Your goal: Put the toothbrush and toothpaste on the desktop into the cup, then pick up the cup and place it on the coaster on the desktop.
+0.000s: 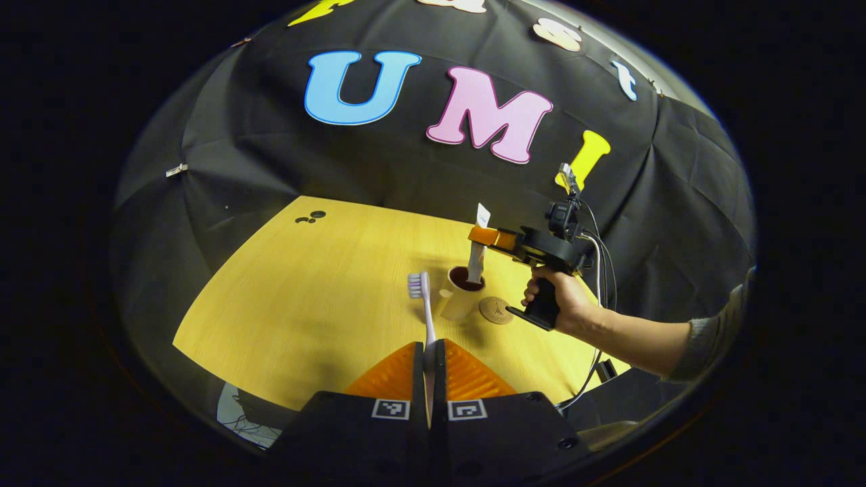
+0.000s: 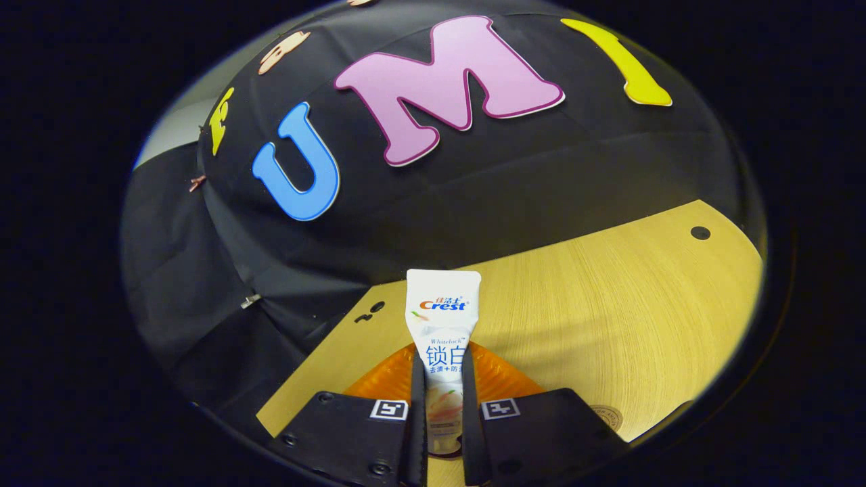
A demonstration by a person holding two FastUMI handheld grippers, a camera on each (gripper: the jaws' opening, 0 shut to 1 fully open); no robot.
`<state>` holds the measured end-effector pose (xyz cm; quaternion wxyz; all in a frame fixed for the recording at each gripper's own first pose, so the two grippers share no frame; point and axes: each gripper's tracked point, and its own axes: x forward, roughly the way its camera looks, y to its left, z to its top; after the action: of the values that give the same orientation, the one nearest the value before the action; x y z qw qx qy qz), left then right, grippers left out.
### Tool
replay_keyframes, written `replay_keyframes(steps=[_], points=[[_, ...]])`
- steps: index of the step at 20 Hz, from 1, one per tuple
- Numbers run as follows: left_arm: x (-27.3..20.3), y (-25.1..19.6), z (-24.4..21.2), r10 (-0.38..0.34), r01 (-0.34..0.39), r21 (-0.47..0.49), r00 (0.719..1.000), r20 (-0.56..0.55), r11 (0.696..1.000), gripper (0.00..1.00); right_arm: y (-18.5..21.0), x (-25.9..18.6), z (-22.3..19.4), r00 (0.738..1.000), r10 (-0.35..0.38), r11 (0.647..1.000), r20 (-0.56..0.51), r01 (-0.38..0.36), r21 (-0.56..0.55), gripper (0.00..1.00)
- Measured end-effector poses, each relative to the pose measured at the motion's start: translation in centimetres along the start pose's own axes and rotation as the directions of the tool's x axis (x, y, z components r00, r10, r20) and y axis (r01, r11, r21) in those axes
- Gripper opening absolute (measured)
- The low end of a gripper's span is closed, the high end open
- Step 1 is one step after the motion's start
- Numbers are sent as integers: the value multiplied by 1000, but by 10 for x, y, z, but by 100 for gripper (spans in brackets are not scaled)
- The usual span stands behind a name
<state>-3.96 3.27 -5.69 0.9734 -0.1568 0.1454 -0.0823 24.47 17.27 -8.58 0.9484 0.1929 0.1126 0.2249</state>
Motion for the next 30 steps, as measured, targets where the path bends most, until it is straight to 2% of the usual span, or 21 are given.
replay_keyframes(steps=[3, 4, 5, 9, 10, 11, 12, 13, 14, 15, 16, 17, 18, 19, 21, 22, 23, 24, 27, 28, 30], points=[[2, 8, -4, 6, -7, -23, 1000, -10, 1000, 6, 0, 5, -14, 999, 2, 1000, -34, -3, -27, 24], [2, 10, -5, 7, -7, -30, 1000, -13, 1000, 6, 1, 5, -19, 999, 4, 999, -47, -5, -39, 12], [2, 13, -4, 9, -9, -36, 1000, -13, 999, 6, 1, 4, -23, 998, -2, 999, -56, -1, -55, 25], [0, 20, -3, 15, -16, -43, 1000, -9, 999, 6, 2, 5, -28, 997, -8, 996, -72, 1, -93, 28], [0, 21, -4, 16, -16, -43, 1000, -8, 999, 6, 2, 2, -31, 997, -12, 995, -80, 4, -100, 16], [-1, 22, -3, 17, -17, -44, 1000, -8, 999, 6, 3, -2, -34, 996, -5, 995, -87, -4, -101, 31], [-1, 21, -4, 17, -17, -45, 1000, -7, 999, 6, 4, -7, -36, 996, -4, 994, -94, -6, -106, 32], [-2, 22, -3, 16, -16, -45, 1000, -6, 999, 6, 4, -10, -38, 995, -10, 993, -99, -2, -117, 19], [-3, 21, -5, 15, -15, -45, 1000, -5, 999, 6, 4, -10, -39, 995, -11, 992, -104, -2, -127, 19], [-3, 21, -4, 15, -15, -45, 1000, -6, 999, 6, 5, -12, -41, 994, -14, 991, -110, -1, -133, 35], [-2, 20, -5, 14, -15, -44, 1000, -8, 999, 6, 4, -14, -43, 993, -16, 990, -116, 0, -138, 36], [-3, 19, -5, 16, -16, -42, 1000, -5, 999, 6, 4, -17, -45, 993, -19, 990, -121, 2, -141, 23], [-3, 19, -6, 16, -16, -40, 1000, -6, 999, 6, 4, -19, -48, 992, -17, 990, -126, -1, -140, 39], [-4, 19, -6, 18, -18, -38, 1000, -4, 999, 6, 6, -22, -52, 991, -17, 990, -132, -1, -138, 41], [-5, 16, -7, 19, -19, -39, 1000, -4, 999, 6, 6, -28, -57, 990, -14, 991, -142, -5, -135, 31], [-6, 15, -7, 18, -18, -39, 1000, -4, 999, 6, 8, -31, -56, 991, -9, 992, -133, -8, -129, 43], [-6, 14, -6, 18, -18, -38, 1000, -3, 999, 6, 7, -32, -52, 992, -11, 992, -123, -5, -126, 40], [-5, 13, -7, 18, -18, -35, 1000, -1, 999, 6, 9, -37, -51, 993, -10, 993, -119, -5, -120, 23], [-3, 7, -2, 11, -11, -28, 1000, 7, 1000, 6, 13, -47, -46, 994, 0, 995, -107, -10, -98, 24], [-1, 3, 2, 6, -6, -23, 1000, 12, 1000, 6, 13, -52, -45, 995, 1, 996, -101, -11, -94, 41], [3, -2, 11, -5, 5, -13, 1000, 27, 1000, 6, 14, -64, -42, 995, 8, 996, -95, -16, -85, 41]])
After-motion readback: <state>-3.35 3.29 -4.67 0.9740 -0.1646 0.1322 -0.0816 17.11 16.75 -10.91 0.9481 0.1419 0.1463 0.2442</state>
